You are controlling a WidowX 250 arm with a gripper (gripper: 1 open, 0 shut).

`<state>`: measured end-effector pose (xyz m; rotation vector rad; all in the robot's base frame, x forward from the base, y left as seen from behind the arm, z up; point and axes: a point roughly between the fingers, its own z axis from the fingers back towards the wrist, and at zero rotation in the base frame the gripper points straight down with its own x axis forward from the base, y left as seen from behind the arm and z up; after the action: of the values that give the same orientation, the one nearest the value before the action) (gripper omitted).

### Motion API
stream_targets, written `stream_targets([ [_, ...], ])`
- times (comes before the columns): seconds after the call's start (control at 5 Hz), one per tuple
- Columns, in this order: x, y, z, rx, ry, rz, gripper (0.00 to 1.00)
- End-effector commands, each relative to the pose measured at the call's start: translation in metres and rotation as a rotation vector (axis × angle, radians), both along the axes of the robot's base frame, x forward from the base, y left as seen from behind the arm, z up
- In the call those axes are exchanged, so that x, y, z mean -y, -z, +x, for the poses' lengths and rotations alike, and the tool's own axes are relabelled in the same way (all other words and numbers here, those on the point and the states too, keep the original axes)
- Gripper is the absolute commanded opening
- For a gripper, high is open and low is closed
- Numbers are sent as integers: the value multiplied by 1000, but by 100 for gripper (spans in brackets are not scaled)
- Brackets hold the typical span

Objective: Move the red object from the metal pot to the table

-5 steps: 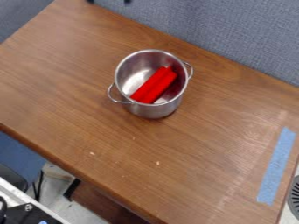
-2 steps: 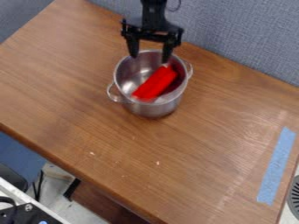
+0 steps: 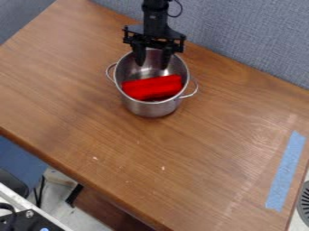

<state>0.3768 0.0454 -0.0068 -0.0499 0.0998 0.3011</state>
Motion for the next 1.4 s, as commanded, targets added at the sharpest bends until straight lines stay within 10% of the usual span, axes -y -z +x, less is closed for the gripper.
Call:
stream_targets([
  [0.0,-49,-68,13,77,237,-3,0],
  [0.2,-96,-118,5,139,456,-43,0],
  [0.4,-121,-155,5,101,706,-55,0],
  [1.0,-99,-120,-13,116,584,-78,0],
  [1.2,-78,-106,-4,95,759,-108,100],
])
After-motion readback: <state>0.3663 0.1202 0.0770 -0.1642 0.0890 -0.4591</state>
